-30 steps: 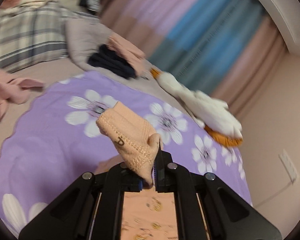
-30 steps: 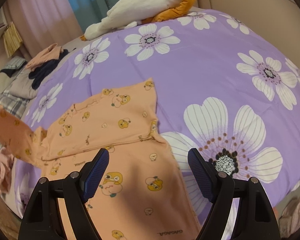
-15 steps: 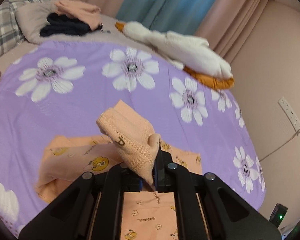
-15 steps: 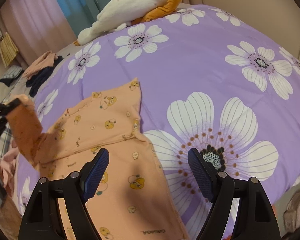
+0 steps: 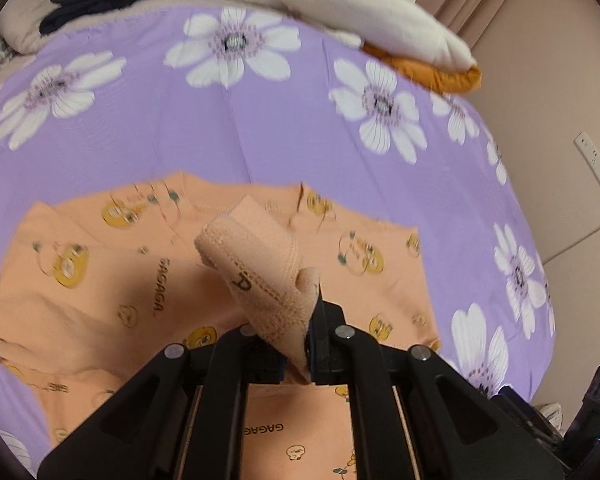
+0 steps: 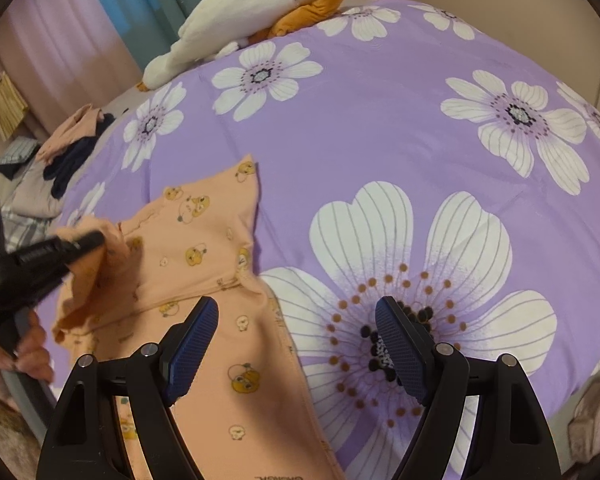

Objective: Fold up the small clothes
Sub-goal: 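Lift the sleeve and carry it toward the garment body with the left gripper, then lay the sleeve on the garment body and open the left gripper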

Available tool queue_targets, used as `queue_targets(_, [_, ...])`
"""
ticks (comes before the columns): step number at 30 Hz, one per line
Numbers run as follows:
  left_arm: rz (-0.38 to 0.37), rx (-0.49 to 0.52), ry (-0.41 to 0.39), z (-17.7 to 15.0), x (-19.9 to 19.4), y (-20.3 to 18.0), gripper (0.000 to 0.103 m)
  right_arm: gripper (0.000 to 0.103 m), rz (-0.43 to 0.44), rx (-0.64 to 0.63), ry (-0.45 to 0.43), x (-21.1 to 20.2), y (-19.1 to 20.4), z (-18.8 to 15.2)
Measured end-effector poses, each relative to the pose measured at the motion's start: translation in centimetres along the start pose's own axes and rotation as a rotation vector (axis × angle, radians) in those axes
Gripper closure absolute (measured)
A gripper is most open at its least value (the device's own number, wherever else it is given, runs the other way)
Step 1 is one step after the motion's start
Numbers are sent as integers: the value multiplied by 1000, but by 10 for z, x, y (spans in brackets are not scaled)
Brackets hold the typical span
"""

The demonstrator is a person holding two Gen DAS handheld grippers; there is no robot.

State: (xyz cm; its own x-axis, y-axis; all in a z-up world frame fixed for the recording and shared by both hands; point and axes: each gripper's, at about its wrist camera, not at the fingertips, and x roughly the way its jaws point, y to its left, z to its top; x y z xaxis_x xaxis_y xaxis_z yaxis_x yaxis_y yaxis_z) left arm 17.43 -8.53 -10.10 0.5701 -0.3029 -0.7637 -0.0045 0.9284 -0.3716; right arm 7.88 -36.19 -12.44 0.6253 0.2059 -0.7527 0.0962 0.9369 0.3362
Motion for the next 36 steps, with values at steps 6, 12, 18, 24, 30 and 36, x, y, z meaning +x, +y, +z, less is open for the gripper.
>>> queue_targets(6, [23, 7, 56, -12, 24, 1, 96, 23, -9, 5, 22, 4, -5, -3])
queue_targets(12, [22, -21, 92, -18, 37, 8, 95, 23, -17, 21, 32, 8, -10, -2])
queue_targets(18, [27, -4, 113, -18, 34, 5, 92, 23, -11, 10, 44, 11, -6, -4])
queue_targets(24, [33, 33, 68, -15, -4, -2, 45, 23, -12, -5, 29, 4, -1, -4])
queue_targets(30, [112, 41, -26, -15, -54, 14, 29, 23, -9, -36, 10, -5, 8, -5])
queue_targets(36, [244, 20, -89, -27, -88, 52, 21, 22, 2, -64, 7, -6, 21, -5])
